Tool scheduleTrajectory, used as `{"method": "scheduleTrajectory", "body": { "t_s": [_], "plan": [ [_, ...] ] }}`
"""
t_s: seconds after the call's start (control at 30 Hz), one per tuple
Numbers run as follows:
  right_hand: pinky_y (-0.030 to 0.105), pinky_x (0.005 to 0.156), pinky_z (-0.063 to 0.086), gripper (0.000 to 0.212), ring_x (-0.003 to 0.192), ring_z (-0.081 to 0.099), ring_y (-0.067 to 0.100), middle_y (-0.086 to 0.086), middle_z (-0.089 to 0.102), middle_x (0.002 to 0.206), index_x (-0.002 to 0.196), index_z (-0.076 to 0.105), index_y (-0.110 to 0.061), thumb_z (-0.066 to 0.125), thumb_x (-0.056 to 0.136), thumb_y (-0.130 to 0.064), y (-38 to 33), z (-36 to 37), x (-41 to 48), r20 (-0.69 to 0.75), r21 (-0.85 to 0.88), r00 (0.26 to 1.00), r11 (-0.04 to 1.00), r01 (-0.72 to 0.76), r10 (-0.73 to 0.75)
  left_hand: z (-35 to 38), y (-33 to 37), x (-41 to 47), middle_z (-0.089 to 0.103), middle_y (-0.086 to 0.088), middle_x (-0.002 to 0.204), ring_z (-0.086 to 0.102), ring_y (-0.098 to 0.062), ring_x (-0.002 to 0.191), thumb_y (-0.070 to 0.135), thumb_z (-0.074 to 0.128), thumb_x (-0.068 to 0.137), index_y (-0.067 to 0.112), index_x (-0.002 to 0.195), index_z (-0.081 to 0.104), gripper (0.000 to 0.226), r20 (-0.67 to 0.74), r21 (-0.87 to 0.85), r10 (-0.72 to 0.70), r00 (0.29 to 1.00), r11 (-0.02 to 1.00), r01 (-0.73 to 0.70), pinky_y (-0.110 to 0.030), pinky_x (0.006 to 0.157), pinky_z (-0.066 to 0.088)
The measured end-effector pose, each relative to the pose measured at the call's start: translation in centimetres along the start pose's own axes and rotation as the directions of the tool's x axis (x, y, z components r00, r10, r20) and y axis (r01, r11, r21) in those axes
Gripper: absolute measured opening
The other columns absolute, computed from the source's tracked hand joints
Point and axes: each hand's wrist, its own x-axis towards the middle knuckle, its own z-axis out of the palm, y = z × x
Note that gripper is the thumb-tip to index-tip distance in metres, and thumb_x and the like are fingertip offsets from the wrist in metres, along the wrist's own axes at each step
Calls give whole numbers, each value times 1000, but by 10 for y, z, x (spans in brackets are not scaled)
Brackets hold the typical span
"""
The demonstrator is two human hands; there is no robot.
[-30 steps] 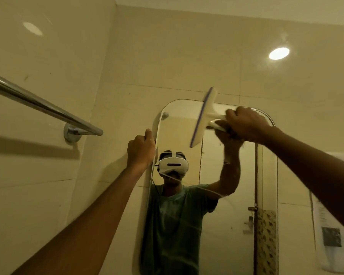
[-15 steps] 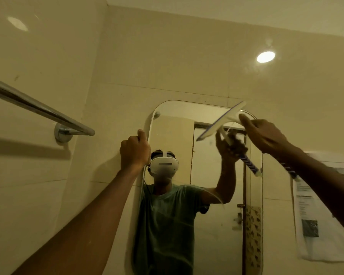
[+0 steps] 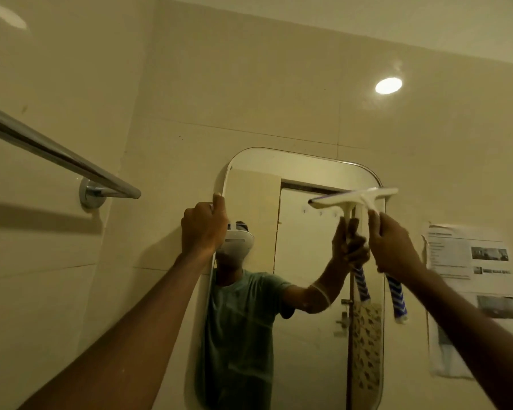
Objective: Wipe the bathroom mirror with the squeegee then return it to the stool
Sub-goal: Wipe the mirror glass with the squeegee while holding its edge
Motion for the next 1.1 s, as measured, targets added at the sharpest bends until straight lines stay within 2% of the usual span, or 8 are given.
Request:
{"method": "scheduleTrajectory", "body": {
  "t_s": [0.17, 0.33, 0.5, 0.63, 0.77, 0.87, 0.97, 1.1],
  "plan": [
    [25, 39, 46, 41, 43, 51, 13, 7, 54, 62, 78, 52, -15, 30, 103, -39, 2, 6, -17, -54, -115, 994, 988, -98, 93, -3, 0, 1, 68, -19, 98, 55, -27, 86, 35, 27, 102, -2, 96, 65, 53, 26, 2, 14, 1000, 1000, -14, -25, 74, 30],
    [29, 45, 48, 45, 46, 48, 18, 6, 50, 60, 73, 52, -16, 30, 103, -41, -39, -19, 42, -101, -150, 994, 987, -63, 48, 3, -8, 3, 63, -11, 74, 46, -13, 62, 33, 28, 102, 0, 82, 65, 53, -27, 18, 70, 997, 997, -70, -20, 53, 28],
    [24, 38, 42, 44, 40, 44, 15, 3, 47, 55, 71, 48, -14, 28, 105, -34, -29, -8, 35, -107, -123, 991, 987, -99, 86, 6, -15, 8, 56, -4, 65, 41, -2, 50, 32, 28, 102, 10, 81, 59, 44, 4, 19, 74, 997, 997, -74, -14, 49, 25],
    [24, 37, 39, 47, 38, 42, 12, 4, 48, 53, 72, 51, -10, 28, 104, -36, 17, 14, -26, -133, -59, 974, 979, -195, 186, 7, -14, 7, 50, 1, 53, 50, -12, 51, 36, 27, 102, 12, 57, 50, 55, -26, -33, 48, 999, 998, -48, -15, 50, 29],
    [23, 39, 41, 51, 42, 46, 14, 6, 51, 56, 76, 57, -5, 28, 103, -38, 26, 16, -68, -51, -91, 965, 961, -260, 256, 5, -10, 7, 62, -12, 72, 56, -24, 72, 37, 25, 101, 0, 76, 63, 59, -16, -19, 9, 1000, 1000, -9, -25, 68, 37],
    [31, 46, 46, 47, 45, 45, 17, 5, 49, 57, 77, 56, -7, 30, 104, -37, -5, -3, -29, -58, -95, 978, 974, -207, 202, -1, -4, 4, 65, -18, 86, 50, -23, 78, 35, 27, 102, -3, 94, 64, 53, 3, 9, 33, 999, 999, -33, -28, 73, 32],
    [31, 46, 48, 47, 45, 50, 18, 5, 51, 58, 77, 55, -8, 30, 104, -37, -49, -17, 38, -138, -82, 983, 987, -136, 124, -3, -2, 3, 63, -18, 87, 43, -19, 79, 36, 27, 102, -6, 86, 64, 58, -11, -23, 8, 1000, 1000, -8, -28, 74, 31],
    [26, 40, 43, 46, 47, 52, 16, 6, 54, 63, 86, 56, -5, 29, 104, -38, -63, -11, 69, -122, -95, 979, 980, -174, 162, -2, -3, 2, 61, -17, 80, 54, -27, 83, 39, 26, 101, -2, 75, 62, 60, -25, -43, 2, 1000, 999, -4, -30, 72, 33]
  ]
}}
